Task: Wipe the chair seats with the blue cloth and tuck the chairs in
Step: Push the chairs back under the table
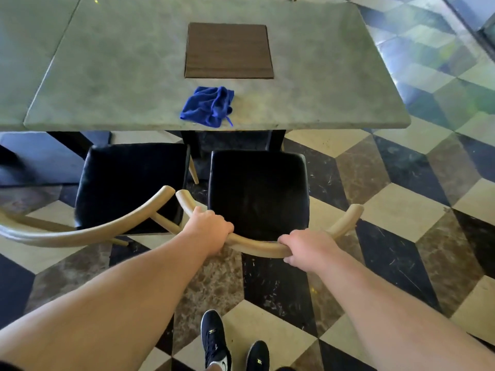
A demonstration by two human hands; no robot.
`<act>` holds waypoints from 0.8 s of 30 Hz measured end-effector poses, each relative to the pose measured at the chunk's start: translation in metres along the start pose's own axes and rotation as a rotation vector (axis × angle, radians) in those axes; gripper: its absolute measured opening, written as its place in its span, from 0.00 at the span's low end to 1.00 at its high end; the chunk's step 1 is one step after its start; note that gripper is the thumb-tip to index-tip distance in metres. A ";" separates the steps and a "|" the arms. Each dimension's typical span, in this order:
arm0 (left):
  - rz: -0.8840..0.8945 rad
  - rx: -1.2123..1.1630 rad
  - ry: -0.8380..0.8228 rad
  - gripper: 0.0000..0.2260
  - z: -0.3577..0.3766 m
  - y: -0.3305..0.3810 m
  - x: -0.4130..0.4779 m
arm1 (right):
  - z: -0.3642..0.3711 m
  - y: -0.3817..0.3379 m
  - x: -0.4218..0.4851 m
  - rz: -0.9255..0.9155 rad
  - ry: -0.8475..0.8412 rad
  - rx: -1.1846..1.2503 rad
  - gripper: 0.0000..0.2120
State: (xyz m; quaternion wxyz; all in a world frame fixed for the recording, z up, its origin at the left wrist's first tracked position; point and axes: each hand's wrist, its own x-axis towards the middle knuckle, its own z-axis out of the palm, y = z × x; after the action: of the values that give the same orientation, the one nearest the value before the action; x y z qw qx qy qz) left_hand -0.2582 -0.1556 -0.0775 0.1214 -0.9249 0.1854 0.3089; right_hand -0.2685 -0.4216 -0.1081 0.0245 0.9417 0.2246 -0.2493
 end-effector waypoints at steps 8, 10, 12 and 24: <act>0.040 -0.028 0.061 0.12 -0.026 -0.019 0.041 | -0.041 0.032 0.047 0.003 -0.103 -0.034 0.14; 0.065 -0.093 0.075 0.13 -0.027 -0.019 0.044 | -0.048 0.036 0.048 0.032 -0.175 -0.065 0.14; 0.069 -0.191 0.098 0.19 -0.021 -0.025 0.040 | -0.052 0.031 0.047 0.063 -0.253 -0.069 0.15; -0.403 -0.466 -0.025 0.31 0.075 -0.187 -0.029 | -0.082 -0.134 0.132 -0.047 -0.095 0.205 0.25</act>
State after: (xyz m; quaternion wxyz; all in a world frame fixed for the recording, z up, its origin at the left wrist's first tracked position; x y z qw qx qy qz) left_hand -0.2408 0.0464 -0.0969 -0.0329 -0.9422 -0.0790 0.3240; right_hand -0.1868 -0.2344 -0.0908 -0.0672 0.9209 0.2184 -0.3157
